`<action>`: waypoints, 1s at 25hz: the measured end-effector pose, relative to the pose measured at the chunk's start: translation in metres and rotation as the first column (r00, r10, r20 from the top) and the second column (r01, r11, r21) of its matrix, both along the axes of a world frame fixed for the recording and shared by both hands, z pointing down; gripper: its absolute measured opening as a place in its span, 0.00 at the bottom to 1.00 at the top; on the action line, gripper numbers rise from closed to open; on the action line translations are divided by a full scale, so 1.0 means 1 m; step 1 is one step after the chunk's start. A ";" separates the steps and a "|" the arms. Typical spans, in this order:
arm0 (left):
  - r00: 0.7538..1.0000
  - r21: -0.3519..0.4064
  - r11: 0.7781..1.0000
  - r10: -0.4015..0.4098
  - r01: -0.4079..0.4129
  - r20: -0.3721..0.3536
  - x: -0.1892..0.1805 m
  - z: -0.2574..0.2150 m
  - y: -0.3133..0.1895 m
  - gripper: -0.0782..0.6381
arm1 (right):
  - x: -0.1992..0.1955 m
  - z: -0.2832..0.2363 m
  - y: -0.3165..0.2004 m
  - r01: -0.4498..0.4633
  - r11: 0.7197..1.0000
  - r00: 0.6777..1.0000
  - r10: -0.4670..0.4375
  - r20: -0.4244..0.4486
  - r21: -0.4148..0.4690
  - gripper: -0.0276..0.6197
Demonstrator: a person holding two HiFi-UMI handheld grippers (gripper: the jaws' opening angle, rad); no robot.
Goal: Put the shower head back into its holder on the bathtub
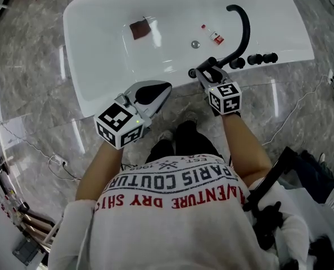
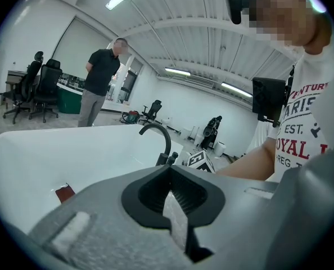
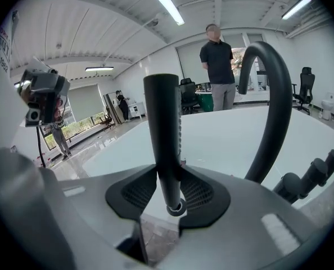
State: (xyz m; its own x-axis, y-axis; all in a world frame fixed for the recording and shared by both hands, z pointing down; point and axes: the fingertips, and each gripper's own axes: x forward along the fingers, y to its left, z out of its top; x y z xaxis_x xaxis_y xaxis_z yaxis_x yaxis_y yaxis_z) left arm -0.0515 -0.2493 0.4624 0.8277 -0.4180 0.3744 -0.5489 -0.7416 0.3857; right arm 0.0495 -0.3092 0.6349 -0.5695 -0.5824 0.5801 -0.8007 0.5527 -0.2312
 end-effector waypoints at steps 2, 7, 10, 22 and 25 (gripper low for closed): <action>1.000 -0.004 1.000 0.000 0.000 0.000 -0.001 0.002 0.000 0.11 | -0.003 0.006 0.001 0.022 1.000 0.999 -0.022 -0.027 -0.007 0.24; 1.000 -0.017 1.000 0.000 0.000 0.000 -0.005 0.008 0.001 0.11 | -0.008 0.013 0.001 0.052 0.999 0.996 -0.052 -0.071 0.007 0.24; 1.000 -0.020 1.000 0.001 -0.001 -0.001 -0.008 0.009 0.002 0.11 | -0.012 0.013 -0.001 0.065 0.998 0.994 -0.063 -0.087 0.015 0.24; 1.000 -0.021 1.000 -0.001 0.001 0.000 -0.014 0.008 0.005 0.11 | -0.013 0.037 0.006 0.075 0.997 0.985 -0.078 -0.153 -0.028 0.24; 1.000 -0.029 1.000 -0.002 0.002 -0.003 -0.017 0.011 0.005 0.11 | -0.018 0.041 0.007 0.086 0.996 0.979 -0.091 -0.180 -0.039 0.24</action>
State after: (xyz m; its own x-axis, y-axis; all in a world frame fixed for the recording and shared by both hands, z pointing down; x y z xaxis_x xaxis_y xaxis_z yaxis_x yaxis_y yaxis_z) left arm -0.0686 -0.2439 0.4737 0.8281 -0.4088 0.3836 -0.5492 -0.7287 0.4091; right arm 0.0311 -0.3025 0.6763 -0.5014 -0.5145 0.6956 -0.7791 0.6182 -0.1043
